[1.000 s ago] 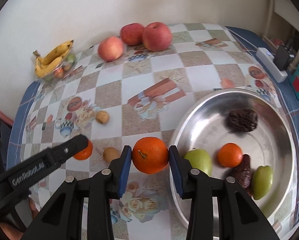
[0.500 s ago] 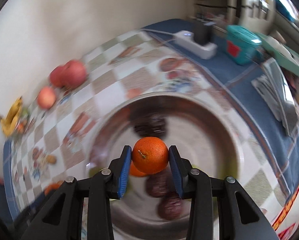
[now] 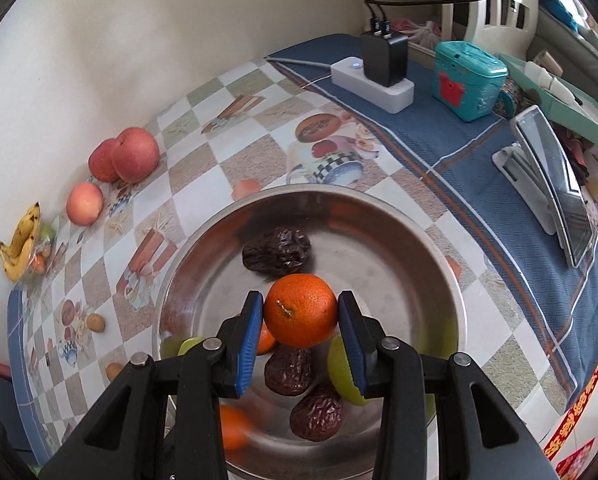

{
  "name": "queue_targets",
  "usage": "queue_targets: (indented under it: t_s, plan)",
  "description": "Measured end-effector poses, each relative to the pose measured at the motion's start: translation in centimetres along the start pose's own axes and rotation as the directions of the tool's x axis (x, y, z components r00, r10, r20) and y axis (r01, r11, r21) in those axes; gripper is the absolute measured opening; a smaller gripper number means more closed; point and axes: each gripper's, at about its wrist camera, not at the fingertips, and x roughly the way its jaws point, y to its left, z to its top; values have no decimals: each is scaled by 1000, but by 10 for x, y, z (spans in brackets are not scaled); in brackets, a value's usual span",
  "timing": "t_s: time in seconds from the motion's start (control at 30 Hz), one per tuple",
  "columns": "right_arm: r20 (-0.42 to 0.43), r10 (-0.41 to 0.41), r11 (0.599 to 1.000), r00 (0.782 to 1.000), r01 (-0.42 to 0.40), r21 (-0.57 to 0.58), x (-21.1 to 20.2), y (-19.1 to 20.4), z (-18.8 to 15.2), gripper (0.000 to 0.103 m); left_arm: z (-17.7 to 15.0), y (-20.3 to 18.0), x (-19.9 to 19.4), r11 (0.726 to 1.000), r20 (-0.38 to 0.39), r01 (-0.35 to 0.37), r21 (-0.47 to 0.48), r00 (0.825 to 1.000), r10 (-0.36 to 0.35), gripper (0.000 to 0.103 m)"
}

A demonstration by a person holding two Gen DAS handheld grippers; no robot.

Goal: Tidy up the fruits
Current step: 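Open the right tool to drop its orange into the steel plate, then move both open tools back toward the small brown kiwis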

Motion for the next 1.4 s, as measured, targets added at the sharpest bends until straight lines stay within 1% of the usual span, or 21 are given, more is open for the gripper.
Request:
queue_targets:
  t_s: [0.13,0.37,0.43,0.53,0.6,0.67,0.7,0.73,0.8,0.93,1.03,1.13,1.2,1.23,1.27,1.33,1.4]
  plan:
    - [-15,2,1000,1000,-2,-24,4,5,-1,40,0,3,1,1000,-3,-19,0,1000,19,61]
    - [-19,0,998,1000,-1,-70,4,15,-4,40,2,15,0,999,-5,-34,-42,999,34,67]
    - [-21,-2,997,1000,0,-81,4,17,-5,41,3,22,-1,997,-9,-43,-65,999,43,67]
    - [-22,-1,995,1000,-1,-95,4,20,-5,41,3,37,-1,989,-20,-55,-137,998,52,68]
    - [-24,0,994,1000,-3,-105,4,22,-6,41,4,54,-3,976,-20,-69,-207,998,66,68]
    - [-27,1,993,1000,-4,-118,5,25,-7,40,4,66,-6,962,-24,-95,-257,995,92,68]
    - [-28,-1,992,1000,-3,-125,5,26,-8,40,3,77,-8,946,-38,-129,-298,992,123,69]
    - [-27,-5,991,1000,1,-133,6,28,-8,40,2,83,-8,935,-49,-149,-321,989,140,70]
    - [-26,-14,988,1000,9,-153,6,33,-10,40,-1,102,-9,903,-82,-192,-386,981,173,70]
    - [-35,-11,979,999,4,-203,8,45,-16,40,-9,139,-17,833,-109,-216,-509,976,186,71]
    - [-36,-4,971,999,-5,-241,8,55,-20,40,-12,151,-27,805,-105,-253,-536,967,234,77]
    - [-39,0,962,999,-11,-273,7,64,-24,40,-12,158,-35,794,-89,-254,-553,965,247,79]
    - [-36,-4,955,999,-7,-298,6,70,-27,40,-14,163,-38,788,-83,-250,-563,966,247,83]
    - [-34,-7,951,999,-4,-310,6,73,-29,40,-14,165,-39,785,-84,-251,-566,965,248,88]
    - [-33,-7,947,999,-4,-323,6,76,-30,40,-15,167,-40,779,-88,-258,-571,963,255,96]
    - [-32,-5,942,999,-6,-336,5,80,-32,40,-18,172,-42,759,-104,-292,-582,952,287,103]
    - [-30,-5,936,1000,-6,-351,5,85,-34,40,-21,177,-43,737,-121,-329,-590,939,322,103]
